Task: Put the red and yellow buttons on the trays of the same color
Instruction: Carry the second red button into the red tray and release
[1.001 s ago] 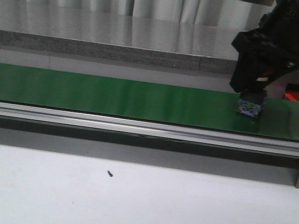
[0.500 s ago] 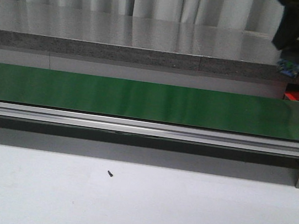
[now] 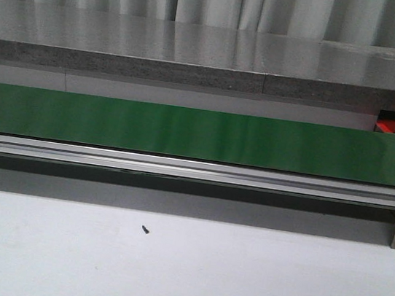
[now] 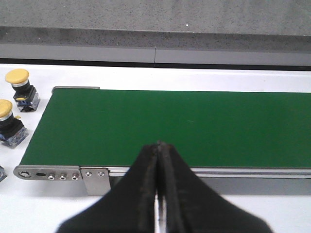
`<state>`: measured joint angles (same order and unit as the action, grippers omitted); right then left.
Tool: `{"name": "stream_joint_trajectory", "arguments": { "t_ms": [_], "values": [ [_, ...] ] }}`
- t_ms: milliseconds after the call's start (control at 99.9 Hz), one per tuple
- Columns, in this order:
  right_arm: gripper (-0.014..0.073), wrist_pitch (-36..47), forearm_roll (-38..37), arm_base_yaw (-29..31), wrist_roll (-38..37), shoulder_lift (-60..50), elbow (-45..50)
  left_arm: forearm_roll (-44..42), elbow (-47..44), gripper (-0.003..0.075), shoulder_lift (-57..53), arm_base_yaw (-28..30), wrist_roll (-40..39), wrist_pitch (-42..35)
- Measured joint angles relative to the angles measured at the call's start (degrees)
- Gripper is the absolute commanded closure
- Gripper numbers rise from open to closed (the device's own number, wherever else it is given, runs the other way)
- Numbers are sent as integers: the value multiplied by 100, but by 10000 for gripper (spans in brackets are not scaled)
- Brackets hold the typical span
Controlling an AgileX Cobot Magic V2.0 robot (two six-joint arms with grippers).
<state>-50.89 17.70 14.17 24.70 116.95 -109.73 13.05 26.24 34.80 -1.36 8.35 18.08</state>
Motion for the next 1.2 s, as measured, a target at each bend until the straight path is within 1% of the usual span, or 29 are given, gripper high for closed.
{"name": "stream_joint_trajectory", "arguments": {
  "t_ms": [150,290,530,761,811,861,931,981,1051,1091,1201],
  "values": [
    [421,-50,14,9,-8,618,-530,0,0,740,0,0,0,0],
    [421,-127,14,9,-8,1024,-773,0,0,740,0,0,0,0],
    [421,-148,-216,9,-13,1359,-783,0,0,740,0,0,0,0],
    [413,-222,-250,23,-13,1579,-796,0,0,740,0,0,0,0],
    [393,-258,-250,23,-13,1603,-796,0,0,740,0,0,0,0],
    [349,-259,-250,23,-13,1612,-796,0,0,740,0,0,0,0],
    [245,-291,-250,34,-13,1612,-838,0,0,740,0,0,0,0],
    [152,-288,-250,46,-13,1612,-874,0,0,740,0,0,0,0],
    [69,-323,-250,69,-13,1612,-963,0,0,740,0,0,0,0],
    [54,-335,-250,84,-13,1612,-1000,0,0,740,0,0,0,0],
    [60,-369,-250,122,-22,1544,-1036,0,0,740,0,0,0,0]
  ]
}}
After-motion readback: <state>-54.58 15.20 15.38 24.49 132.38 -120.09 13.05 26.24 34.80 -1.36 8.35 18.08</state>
